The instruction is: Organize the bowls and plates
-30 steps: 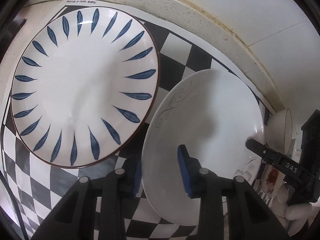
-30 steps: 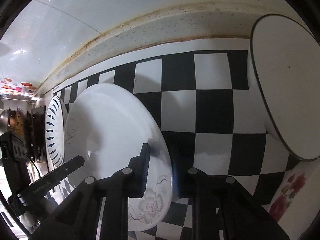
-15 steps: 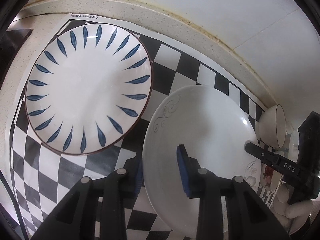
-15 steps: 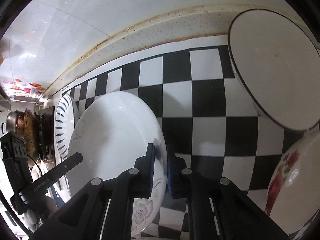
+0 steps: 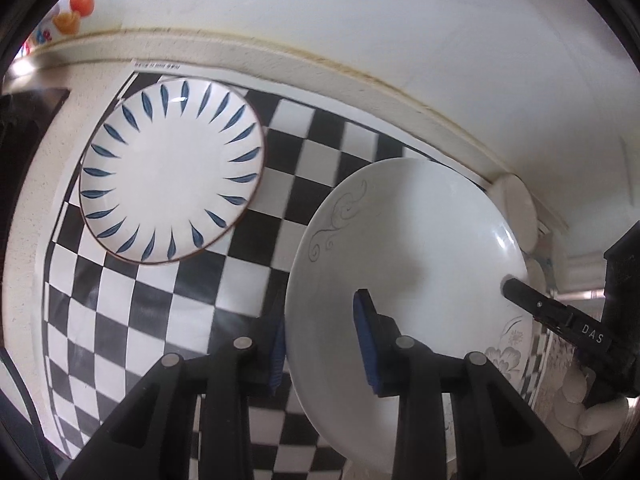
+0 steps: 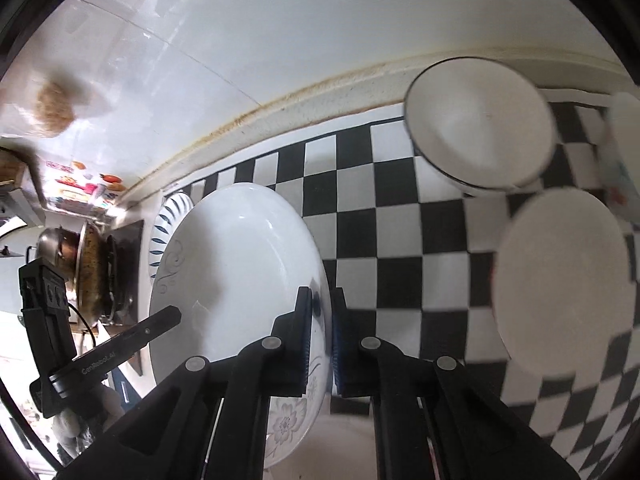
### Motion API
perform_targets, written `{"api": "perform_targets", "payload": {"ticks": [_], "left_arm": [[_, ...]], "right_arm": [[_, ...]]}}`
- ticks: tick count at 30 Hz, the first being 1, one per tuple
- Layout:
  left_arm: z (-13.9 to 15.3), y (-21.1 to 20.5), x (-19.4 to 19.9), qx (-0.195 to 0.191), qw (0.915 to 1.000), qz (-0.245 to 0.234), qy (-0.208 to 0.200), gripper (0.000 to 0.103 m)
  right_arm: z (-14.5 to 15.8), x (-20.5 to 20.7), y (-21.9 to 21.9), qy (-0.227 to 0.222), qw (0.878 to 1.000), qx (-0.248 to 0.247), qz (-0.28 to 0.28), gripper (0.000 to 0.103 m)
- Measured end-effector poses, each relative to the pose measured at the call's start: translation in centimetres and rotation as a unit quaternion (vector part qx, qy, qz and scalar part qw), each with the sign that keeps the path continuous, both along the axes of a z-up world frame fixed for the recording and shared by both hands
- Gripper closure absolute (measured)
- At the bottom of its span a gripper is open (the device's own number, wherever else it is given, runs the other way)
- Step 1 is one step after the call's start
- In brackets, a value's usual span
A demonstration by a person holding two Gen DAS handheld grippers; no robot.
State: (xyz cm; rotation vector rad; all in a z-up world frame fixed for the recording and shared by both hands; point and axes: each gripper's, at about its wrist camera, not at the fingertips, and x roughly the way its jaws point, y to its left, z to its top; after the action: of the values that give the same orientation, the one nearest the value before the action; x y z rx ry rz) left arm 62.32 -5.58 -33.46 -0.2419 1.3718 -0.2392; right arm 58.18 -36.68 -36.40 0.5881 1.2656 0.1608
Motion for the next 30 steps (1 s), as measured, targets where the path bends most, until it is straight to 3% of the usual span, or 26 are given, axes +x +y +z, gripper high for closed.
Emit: {"api": "perform_targets", "payload": {"ticks": [7,12,20,30], "left_arm": [[3.5,-2.6,-3.8,-0.008,0.9986,-0.05,-0.015,0.075],[4.2,-4.7,-6.7,-0.015,0.996,-0.087,-0.013,0.075],[2.0,-8.4,-11.3,0.001,0.9898,-0.142,0.013,0.075],[-3.1,-10.3,-13.8,0.049,0.9813,-0.174,0.066,0.075]], "right_arm": [[2.9,-7.2,-2.6,-0.017,0.999,0.012,-0.042,0.093],[3.5,-12.3,-4.1,-0.019,0.998,0.016,-0.066,0.093],[-0.2,-20.0,-6.2,0.012,0.994,0.029,-0.101,0.092],[-5.1,-23.1,-6.0,0.05,0.993,0.024,-0.101,0.092]]}}
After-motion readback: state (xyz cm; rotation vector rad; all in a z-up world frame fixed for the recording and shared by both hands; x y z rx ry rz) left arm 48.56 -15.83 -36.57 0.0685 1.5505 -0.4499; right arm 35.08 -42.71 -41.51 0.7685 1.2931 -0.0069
